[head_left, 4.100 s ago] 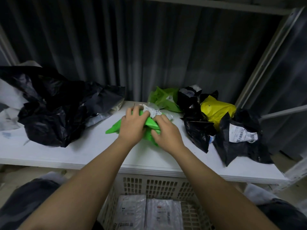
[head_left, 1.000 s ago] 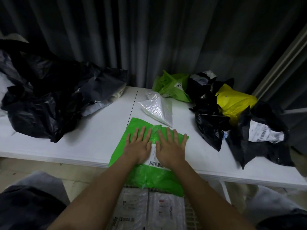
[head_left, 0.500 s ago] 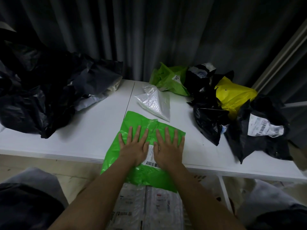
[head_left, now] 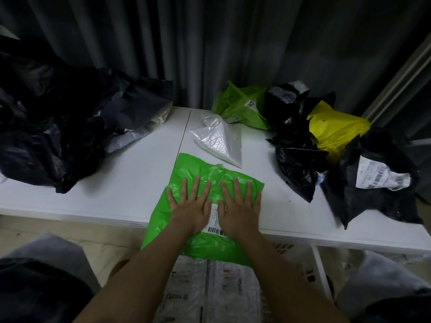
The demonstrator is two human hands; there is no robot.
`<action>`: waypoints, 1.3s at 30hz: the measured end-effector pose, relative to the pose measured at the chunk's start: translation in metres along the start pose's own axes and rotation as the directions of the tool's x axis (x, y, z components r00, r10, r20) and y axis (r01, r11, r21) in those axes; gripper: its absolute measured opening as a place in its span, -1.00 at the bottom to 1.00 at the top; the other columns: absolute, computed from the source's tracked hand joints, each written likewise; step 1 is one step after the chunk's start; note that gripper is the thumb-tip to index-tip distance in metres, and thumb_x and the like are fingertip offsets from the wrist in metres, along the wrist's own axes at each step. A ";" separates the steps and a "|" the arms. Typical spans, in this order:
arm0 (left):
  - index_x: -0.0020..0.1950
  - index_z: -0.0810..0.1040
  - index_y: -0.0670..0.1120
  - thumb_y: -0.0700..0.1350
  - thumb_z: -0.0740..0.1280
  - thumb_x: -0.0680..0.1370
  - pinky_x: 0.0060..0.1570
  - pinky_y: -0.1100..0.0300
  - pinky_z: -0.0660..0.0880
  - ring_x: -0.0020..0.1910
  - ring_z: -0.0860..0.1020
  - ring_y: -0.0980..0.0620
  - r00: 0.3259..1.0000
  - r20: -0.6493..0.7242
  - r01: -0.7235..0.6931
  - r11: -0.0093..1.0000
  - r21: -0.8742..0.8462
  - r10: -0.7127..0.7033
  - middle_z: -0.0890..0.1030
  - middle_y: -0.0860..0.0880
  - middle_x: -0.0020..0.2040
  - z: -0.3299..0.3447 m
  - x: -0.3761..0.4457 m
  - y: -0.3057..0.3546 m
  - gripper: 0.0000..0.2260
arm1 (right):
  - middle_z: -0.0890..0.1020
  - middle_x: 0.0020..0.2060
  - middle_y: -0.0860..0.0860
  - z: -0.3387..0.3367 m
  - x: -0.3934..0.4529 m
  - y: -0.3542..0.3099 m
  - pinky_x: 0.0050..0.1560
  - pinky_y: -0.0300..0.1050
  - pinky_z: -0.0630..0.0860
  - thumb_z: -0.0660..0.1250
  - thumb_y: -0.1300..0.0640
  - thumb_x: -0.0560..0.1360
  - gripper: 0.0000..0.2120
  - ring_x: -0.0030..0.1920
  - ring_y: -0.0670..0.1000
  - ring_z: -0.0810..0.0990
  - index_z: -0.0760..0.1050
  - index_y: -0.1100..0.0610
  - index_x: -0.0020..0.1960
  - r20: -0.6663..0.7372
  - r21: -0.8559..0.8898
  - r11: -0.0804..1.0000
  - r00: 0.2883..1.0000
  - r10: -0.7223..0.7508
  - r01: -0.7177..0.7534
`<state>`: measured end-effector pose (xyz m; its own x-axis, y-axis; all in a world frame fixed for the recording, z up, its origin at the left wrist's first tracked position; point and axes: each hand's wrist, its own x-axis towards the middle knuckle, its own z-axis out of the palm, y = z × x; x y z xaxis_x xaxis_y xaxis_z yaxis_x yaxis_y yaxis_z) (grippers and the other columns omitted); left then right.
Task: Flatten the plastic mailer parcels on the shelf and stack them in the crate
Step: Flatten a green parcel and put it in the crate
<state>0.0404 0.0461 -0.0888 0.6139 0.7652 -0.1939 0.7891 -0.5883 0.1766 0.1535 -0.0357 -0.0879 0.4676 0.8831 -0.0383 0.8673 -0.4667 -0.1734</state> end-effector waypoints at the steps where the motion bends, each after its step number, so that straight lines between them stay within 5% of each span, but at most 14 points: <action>1: 0.49 -0.37 0.20 0.18 -0.21 0.63 0.30 -0.34 -0.42 0.47 -0.40 -0.14 1.000 -0.002 0.001 1.000 0.000 -0.001 -0.41 0.04 0.49 0.000 0.000 0.000 -0.52 | -0.20 0.55 0.02 0.000 0.000 0.000 0.41 0.24 -0.40 -0.47 -0.25 0.36 -0.25 0.51 0.20 -0.31 -0.20 -0.16 0.55 -0.004 0.005 1.000 1.000 0.000 0.000; 24: 0.51 -0.34 0.19 0.17 -0.20 0.63 0.32 -0.38 -0.34 0.50 -0.34 -0.16 1.000 0.017 0.010 0.999 0.040 -0.010 -0.34 0.02 0.53 0.004 0.001 0.002 -0.52 | -0.14 0.56 0.06 0.005 0.003 0.002 0.42 0.20 -0.37 -0.48 -0.24 0.36 -0.23 0.54 0.19 -0.21 -0.19 -0.12 0.55 0.050 -0.006 1.000 0.999 -0.003 0.004; 30: 0.52 -0.31 0.18 0.17 -0.19 0.63 0.33 -0.38 -0.32 0.50 -0.33 -0.16 1.000 0.007 0.007 0.999 0.036 -0.008 -0.32 0.01 0.54 0.006 0.002 0.000 -0.51 | 0.05 0.55 0.08 -0.011 0.010 0.005 0.45 0.25 -0.24 -0.05 -0.17 0.61 -0.47 0.52 0.21 -0.01 0.01 -0.10 0.55 0.125 0.002 0.999 0.991 -0.043 0.043; 34: 0.52 -0.30 0.17 0.17 -0.19 0.63 0.31 -0.38 -0.34 0.50 -0.33 -0.17 1.000 0.011 -0.005 0.999 0.035 0.005 -0.30 -0.01 0.54 0.005 0.003 0.000 -0.51 | 0.33 0.42 0.07 -0.033 0.035 0.014 0.45 0.17 0.03 0.03 -0.08 0.61 -0.56 0.42 0.10 0.21 0.29 0.05 0.43 -0.080 0.119 0.992 0.997 -0.019 0.028; 37: 0.52 -0.30 0.18 0.18 -0.18 0.63 0.31 -0.38 -0.34 0.50 -0.33 -0.17 0.999 0.036 -0.024 0.999 0.040 0.023 -0.29 -0.02 0.55 0.002 0.003 -0.003 -0.51 | 0.20 0.50 0.09 -0.043 0.052 0.022 0.48 0.22 -0.09 0.01 -0.03 0.62 -0.47 0.50 0.12 0.07 0.04 0.09 0.55 0.087 0.115 0.990 0.993 0.077 -0.087; 39: 0.51 -0.30 0.21 0.19 -0.20 0.63 0.31 -0.36 -0.35 0.50 -0.32 -0.16 0.996 0.051 -0.072 0.996 0.060 0.069 -0.28 -0.01 0.55 -0.002 0.005 -0.009 -0.52 | 0.28 0.44 0.14 -0.047 0.055 0.027 0.46 0.22 -0.03 0.06 -0.04 0.59 -0.46 0.46 0.16 0.14 0.11 0.12 0.51 0.198 0.045 0.992 0.974 0.108 -0.119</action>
<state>0.0358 0.0558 -0.0891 0.6670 0.7086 -0.2303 0.7428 -0.6563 0.1320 0.2111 -0.0020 -0.0485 0.5154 0.8194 -0.2510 0.7966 -0.5661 -0.2121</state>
